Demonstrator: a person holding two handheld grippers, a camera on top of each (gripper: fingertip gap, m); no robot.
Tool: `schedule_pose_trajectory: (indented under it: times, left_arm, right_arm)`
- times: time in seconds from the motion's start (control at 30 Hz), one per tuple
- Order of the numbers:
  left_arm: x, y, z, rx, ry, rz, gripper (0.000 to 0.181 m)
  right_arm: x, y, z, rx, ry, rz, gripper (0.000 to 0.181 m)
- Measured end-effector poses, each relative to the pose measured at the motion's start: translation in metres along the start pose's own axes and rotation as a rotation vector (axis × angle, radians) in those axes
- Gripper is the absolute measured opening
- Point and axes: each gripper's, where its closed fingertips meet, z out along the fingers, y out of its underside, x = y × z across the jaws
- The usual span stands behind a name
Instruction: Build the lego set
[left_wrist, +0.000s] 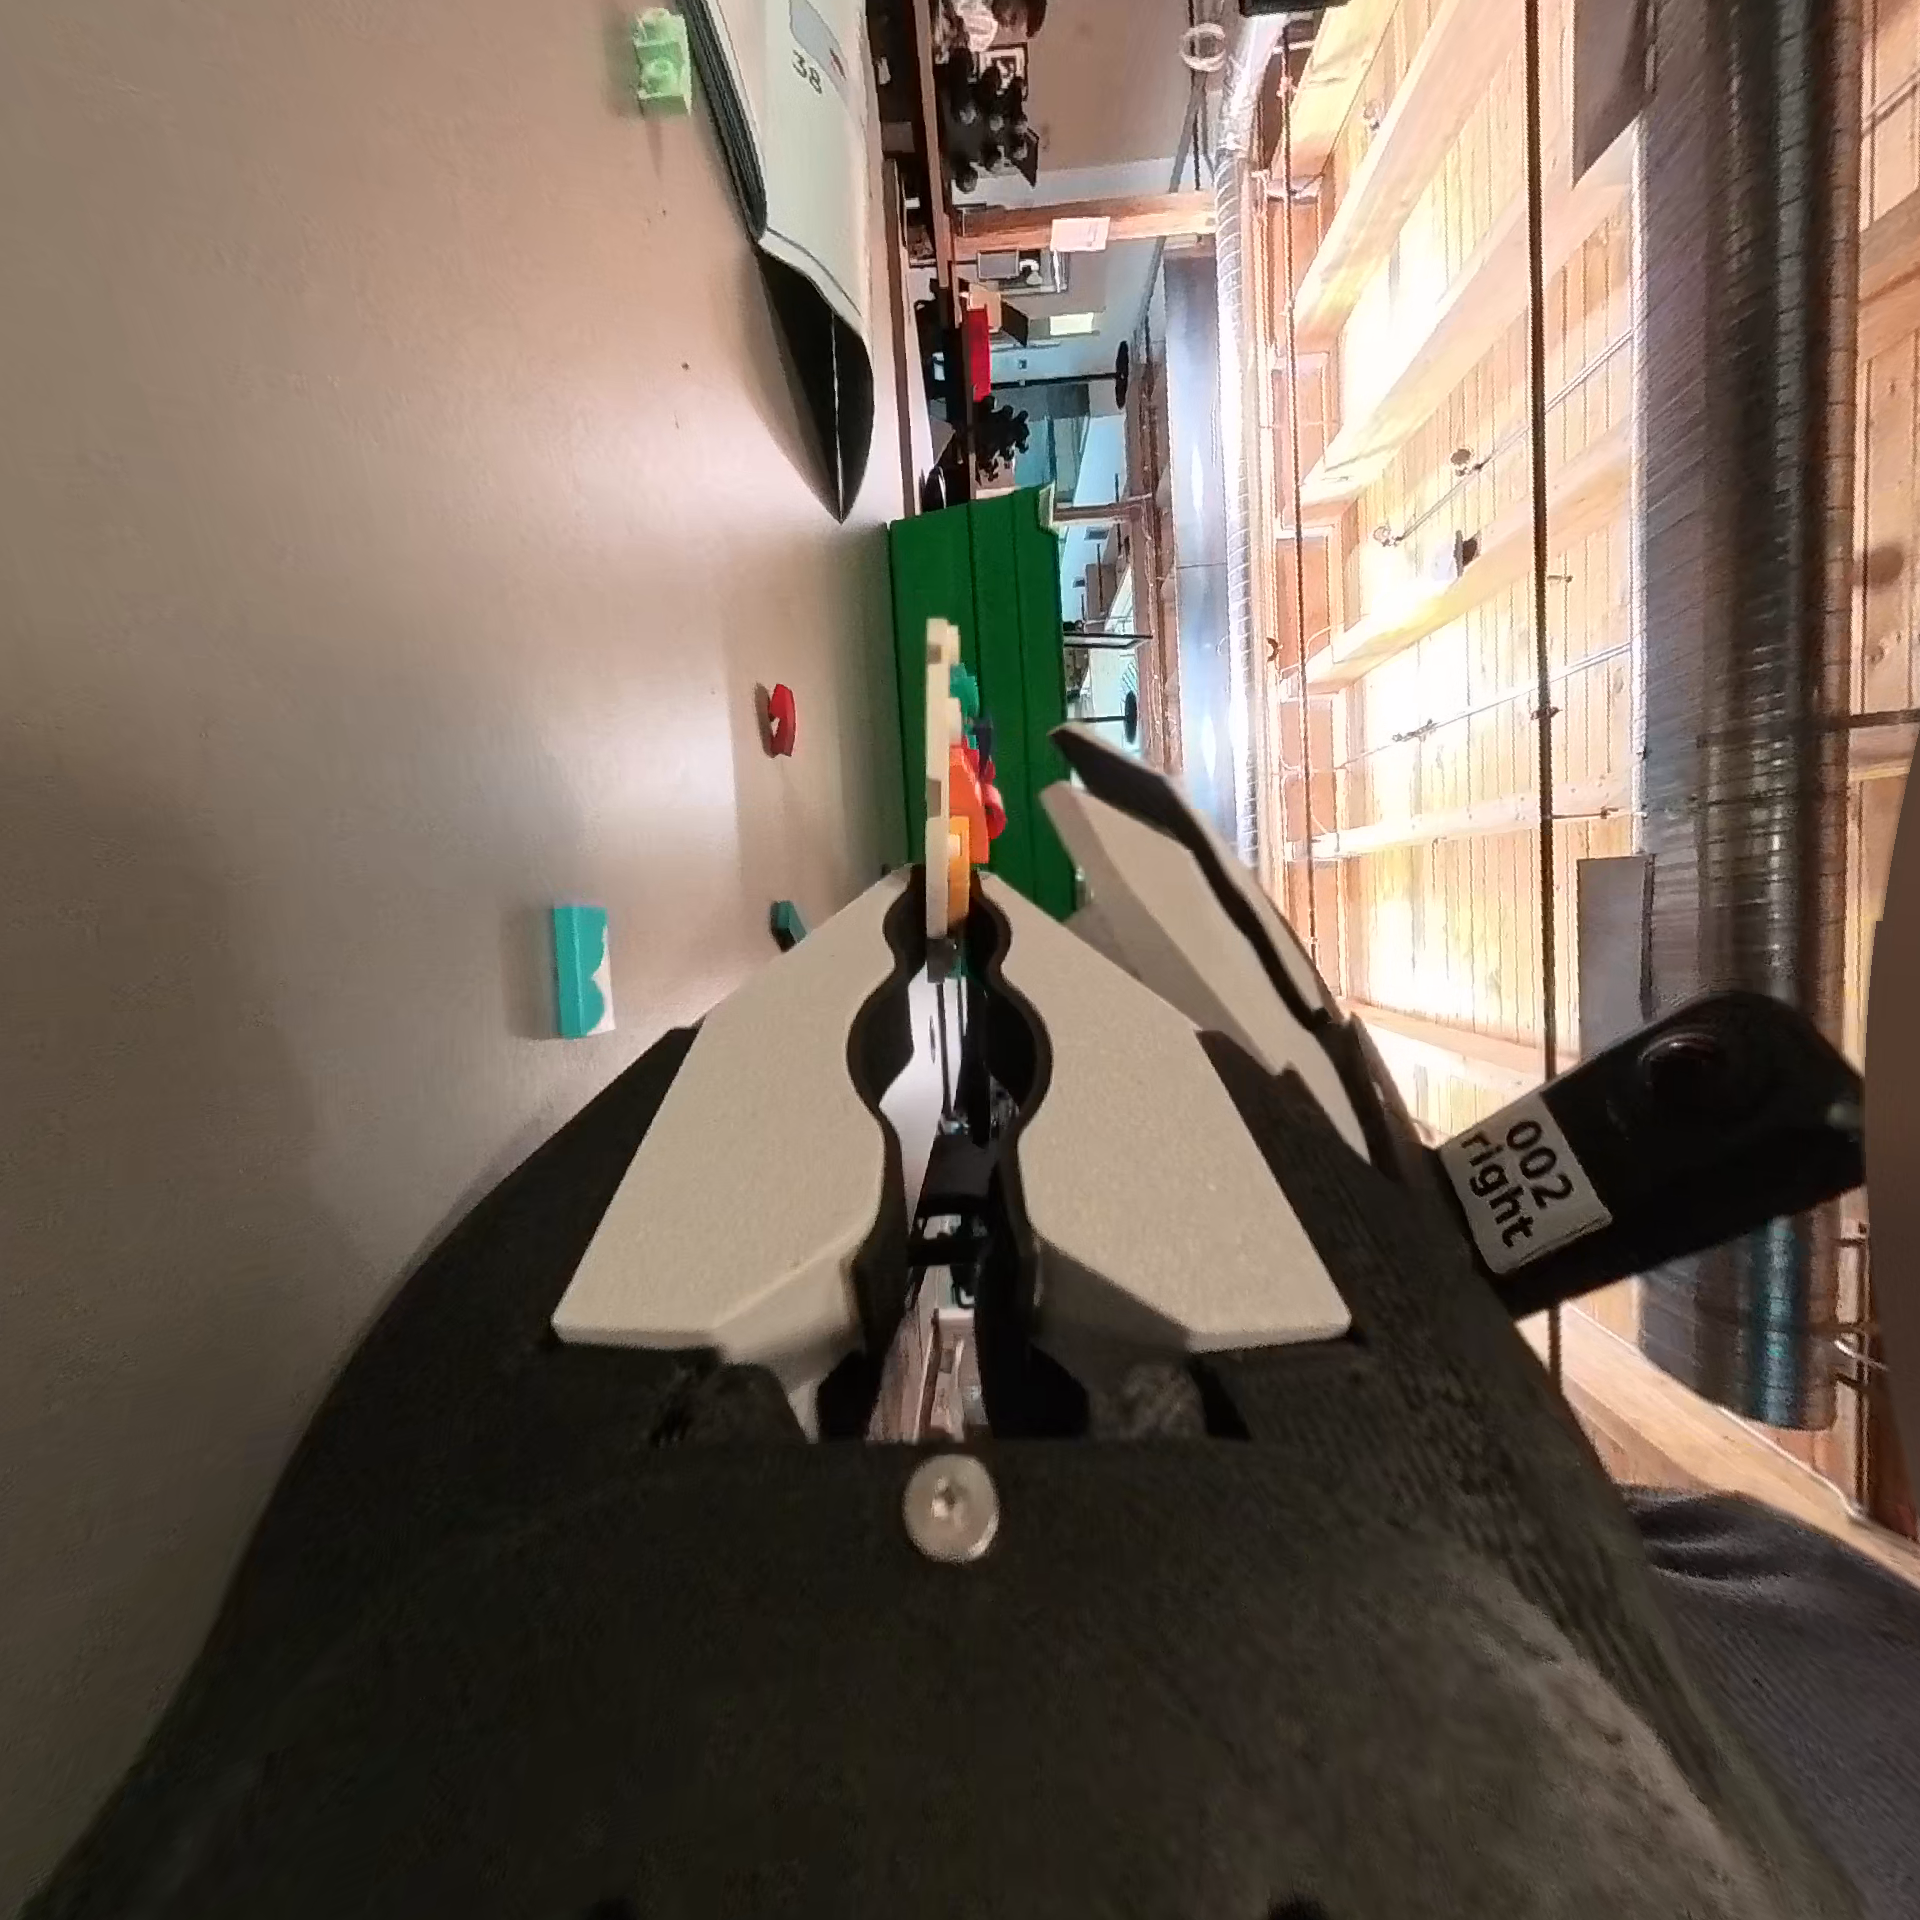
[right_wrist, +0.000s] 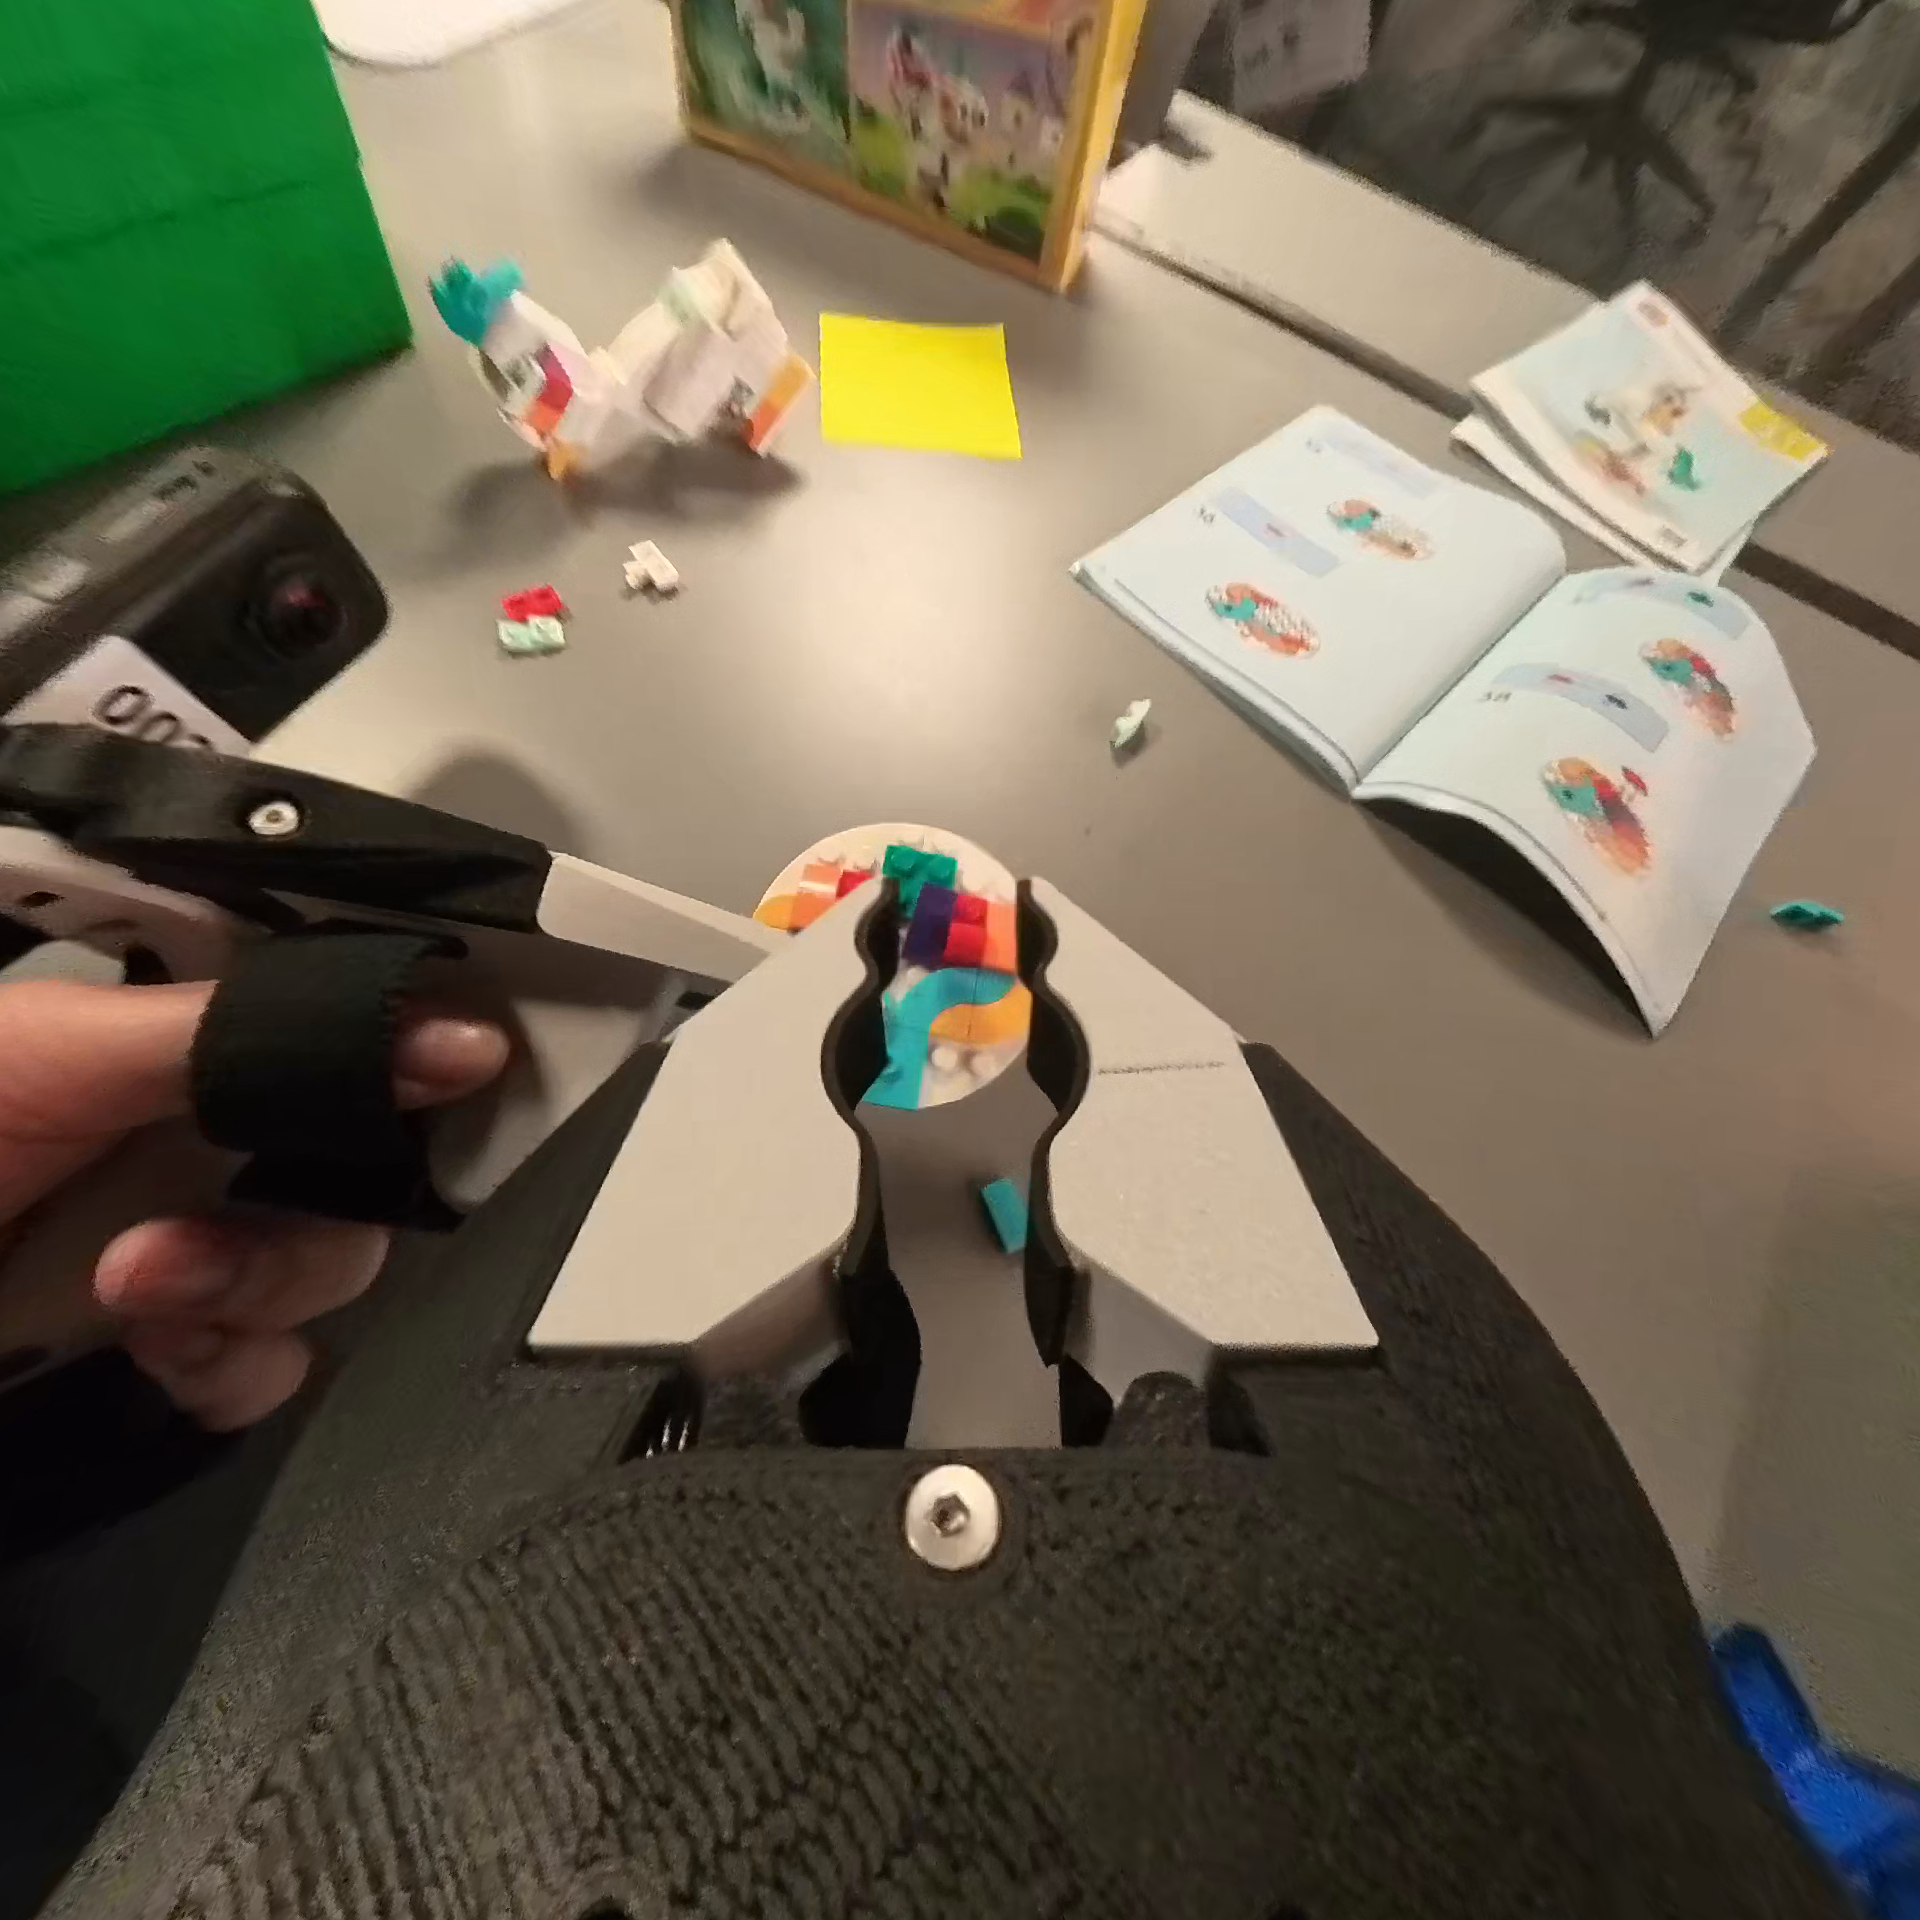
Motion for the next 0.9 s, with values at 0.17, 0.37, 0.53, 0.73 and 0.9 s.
schedule_pose_trajectory:
  times: [0.17,0.37,0.53,0.73,0.9]
  left_arm:
    - [0.003,0.014,-0.006,-0.171,0.040,0.011,0.004]
    - [0.006,0.031,-0.011,-0.334,0.067,0.025,0.005]
    - [0.008,0.034,-0.011,-0.361,0.088,0.011,0.004]
    - [0.009,0.035,-0.012,-0.370,0.099,0.004,0.005]
    - [0.010,0.034,-0.012,-0.370,0.109,-0.002,0.004]
  right_arm:
    - [0.019,0.001,-0.023,0.120,-0.076,-0.129,0.038]
    - [0.003,0.037,-0.046,0.179,-0.195,-0.773,0.070]
    - [-0.009,0.055,-0.033,0.184,-0.144,-1.123,0.068]
    - [-0.014,0.036,-0.029,0.318,-0.061,-1.243,0.045]
    - [-0.024,0.039,-0.026,0.322,-0.114,-1.280,0.038]
